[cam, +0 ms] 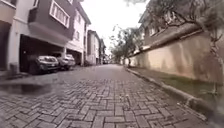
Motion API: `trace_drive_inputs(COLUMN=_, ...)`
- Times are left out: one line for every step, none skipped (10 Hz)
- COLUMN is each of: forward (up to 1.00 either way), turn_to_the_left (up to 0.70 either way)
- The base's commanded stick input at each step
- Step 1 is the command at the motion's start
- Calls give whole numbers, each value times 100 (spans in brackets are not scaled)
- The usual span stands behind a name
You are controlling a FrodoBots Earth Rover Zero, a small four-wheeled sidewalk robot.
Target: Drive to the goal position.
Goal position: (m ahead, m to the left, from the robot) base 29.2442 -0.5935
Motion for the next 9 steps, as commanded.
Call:
trace_drive_inputs(forward=69, turn_to_the_left=3)
trace_drive_inputs(forward=69, turn_to_the_left=3)
trace_drive_inputs(forward=69, turn_to_the_left=3)
trace_drive_inputs(forward=69, turn_to_the_left=3)
trace_drive_inputs(forward=69, turn_to_the_left=3)
trace_drive_inputs(forward=69, turn_to_the_left=3)
trace_drive_inputs(forward=69, turn_to_the_left=3)
trace_drive_inputs(forward=69, turn_to_the_left=3)
trace_drive_inputs(forward=69, turn_to_the_left=3)
